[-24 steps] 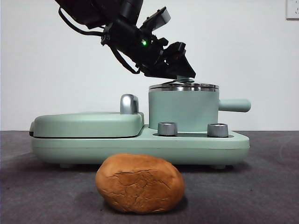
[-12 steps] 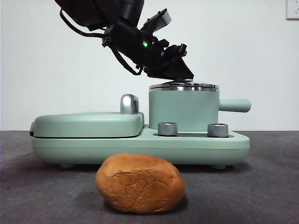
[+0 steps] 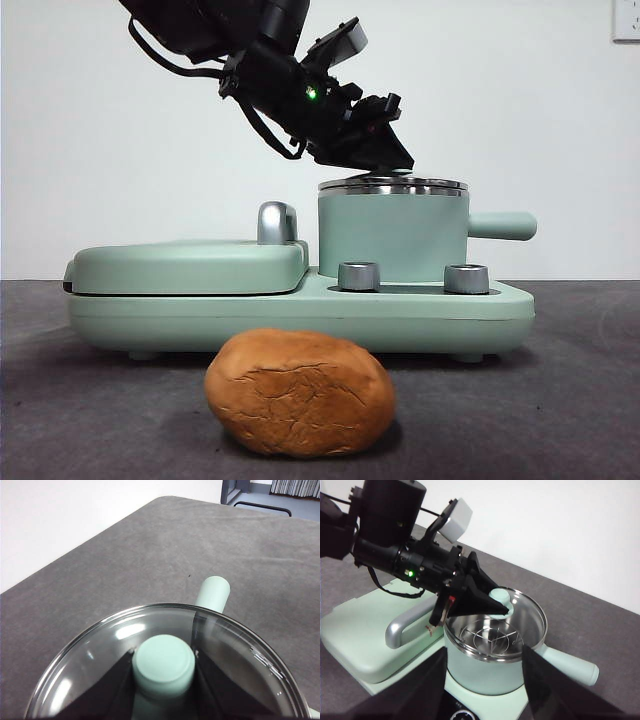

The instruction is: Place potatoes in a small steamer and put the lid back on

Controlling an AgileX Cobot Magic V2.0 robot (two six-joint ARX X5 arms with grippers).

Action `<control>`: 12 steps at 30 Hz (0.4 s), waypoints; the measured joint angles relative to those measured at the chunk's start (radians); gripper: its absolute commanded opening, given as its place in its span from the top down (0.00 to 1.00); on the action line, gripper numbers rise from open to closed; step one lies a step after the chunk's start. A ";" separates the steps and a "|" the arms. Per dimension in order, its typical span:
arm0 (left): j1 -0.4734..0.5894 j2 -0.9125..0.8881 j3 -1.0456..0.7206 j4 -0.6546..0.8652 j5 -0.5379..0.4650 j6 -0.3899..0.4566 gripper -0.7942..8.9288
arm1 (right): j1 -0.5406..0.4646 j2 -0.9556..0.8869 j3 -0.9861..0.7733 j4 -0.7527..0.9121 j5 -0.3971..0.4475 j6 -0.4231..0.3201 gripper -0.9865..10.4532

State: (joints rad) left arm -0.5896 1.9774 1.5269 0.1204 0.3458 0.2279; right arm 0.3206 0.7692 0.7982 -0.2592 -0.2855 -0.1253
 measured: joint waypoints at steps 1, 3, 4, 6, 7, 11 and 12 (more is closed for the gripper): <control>0.000 -0.008 0.000 -0.006 -0.005 0.002 0.91 | 0.000 0.000 0.000 -0.005 0.000 0.000 0.71; 0.003 -0.040 0.000 -0.018 -0.014 0.010 0.91 | 0.000 0.000 0.000 -0.019 0.000 0.000 0.71; 0.005 -0.060 0.000 -0.021 -0.016 0.012 0.91 | 0.000 0.000 0.000 -0.023 0.000 0.000 0.71; 0.011 -0.120 0.000 -0.029 -0.018 0.013 0.91 | 0.000 0.000 0.000 -0.028 0.000 0.000 0.71; 0.013 -0.150 0.000 -0.037 -0.018 0.012 0.91 | 0.000 0.000 0.000 -0.029 -0.001 0.000 0.71; 0.024 -0.287 0.010 -0.103 -0.017 -0.005 0.91 | 0.000 0.000 0.000 -0.029 -0.001 0.000 0.71; 0.028 -0.318 0.011 -0.127 -0.016 -0.010 0.91 | 0.000 0.000 0.000 -0.029 -0.002 0.000 0.71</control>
State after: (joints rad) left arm -0.5617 1.6596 1.5379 -0.0063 0.3294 0.2180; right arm 0.3206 0.7692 0.7982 -0.2882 -0.2871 -0.1249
